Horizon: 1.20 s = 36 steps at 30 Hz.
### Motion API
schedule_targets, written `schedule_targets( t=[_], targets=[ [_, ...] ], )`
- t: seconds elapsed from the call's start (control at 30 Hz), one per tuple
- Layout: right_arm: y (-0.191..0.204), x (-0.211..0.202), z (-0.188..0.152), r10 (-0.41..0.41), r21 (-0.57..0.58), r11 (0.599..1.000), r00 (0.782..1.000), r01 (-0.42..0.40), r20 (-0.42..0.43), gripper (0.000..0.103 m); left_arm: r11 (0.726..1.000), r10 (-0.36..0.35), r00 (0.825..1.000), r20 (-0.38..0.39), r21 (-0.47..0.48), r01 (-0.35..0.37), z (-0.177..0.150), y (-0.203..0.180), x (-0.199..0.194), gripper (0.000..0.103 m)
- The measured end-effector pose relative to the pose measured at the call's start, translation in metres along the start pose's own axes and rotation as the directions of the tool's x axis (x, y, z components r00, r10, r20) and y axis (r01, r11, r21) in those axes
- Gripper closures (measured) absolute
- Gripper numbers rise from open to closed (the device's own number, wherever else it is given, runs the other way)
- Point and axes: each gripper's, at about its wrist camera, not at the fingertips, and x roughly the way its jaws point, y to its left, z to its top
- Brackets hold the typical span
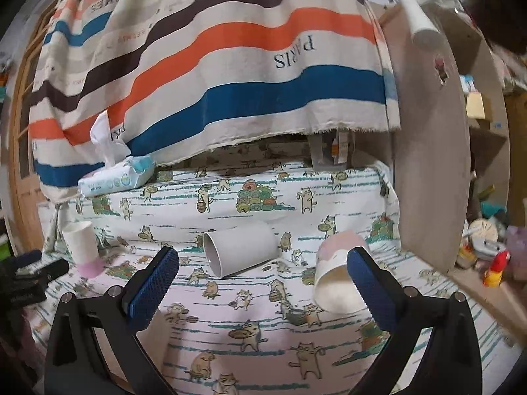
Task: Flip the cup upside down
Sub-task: 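Move the left gripper down to the beige cup on the table, then close the left gripper around the beige cup's body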
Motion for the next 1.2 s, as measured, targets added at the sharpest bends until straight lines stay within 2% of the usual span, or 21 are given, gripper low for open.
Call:
schedule_targets(
  t=[0.17,0.3,0.37,0.43,0.53,0.6,0.73,0.87,0.97,1.0,1.07,1.2],
  targets=[
    [-0.003,0.007,-0.002,0.037,0.018,0.999,0.999,-0.036,-0.036,0.000,1.000,0.001,1.000,0.006,0.002,-0.001,0.001,0.001,0.000,0.000],
    [-0.002,0.019,-0.005,0.000,0.006,1.000,0.995,0.001,-0.095,0.000,1.000,0.000,1.000,0.026,0.005,0.000,0.001,0.002,-0.006,0.000],
    [0.001,0.021,-0.006,0.007,-0.007,1.000,0.994,-0.008,-0.108,0.000,1.000,0.028,0.998,0.060,0.006,-0.029,0.001,0.001,-0.013,0.000],
    [0.004,0.026,-0.008,0.003,-0.025,1.000,0.991,-0.007,-0.136,0.000,1.000,0.026,0.997,0.071,0.013,-0.027,0.001,-0.001,-0.019,0.000],
    [0.009,0.035,-0.011,-0.022,-0.056,0.998,0.984,0.012,-0.178,0.000,0.999,-0.038,0.999,0.014,0.015,0.038,0.003,-0.008,-0.021,0.000],
    [0.011,0.035,-0.012,-0.025,-0.066,0.998,0.984,0.014,-0.177,0.000,0.997,-0.074,0.997,-0.022,0.016,0.074,0.007,-0.015,-0.026,0.000],
    [0.009,0.035,-0.011,-0.036,-0.064,0.998,0.984,0.025,-0.177,0.000,0.996,-0.086,0.993,-0.085,0.004,0.086,0.022,-0.033,-0.029,0.000],
    [0.006,0.035,-0.010,-0.045,-0.052,0.998,0.983,0.037,-0.176,0.000,0.990,-0.139,0.962,-0.235,-0.046,0.132,0.030,-0.051,-0.010,0.000],
    [0.004,0.033,-0.010,-0.053,-0.047,0.998,0.984,0.045,-0.172,0.000,0.994,-0.106,0.929,-0.354,-0.074,0.086,0.031,-0.065,0.010,0.001],
    [0.003,0.033,-0.010,-0.054,-0.042,0.998,0.984,0.048,-0.168,0.000,0.991,-0.120,0.917,-0.380,-0.094,0.090,0.031,-0.068,0.016,0.002],
    [0.001,0.031,-0.009,-0.053,-0.036,0.998,0.985,0.048,-0.161,0.000,0.988,-0.135,0.905,-0.404,-0.125,0.092,0.032,-0.074,0.022,0.008],
    [-0.002,0.027,-0.008,-0.056,-0.020,0.998,0.988,0.054,-0.145,0.000,0.980,-0.175,0.871,-0.460,-0.170,0.107,0.037,-0.087,0.039,0.008]
  ],
)
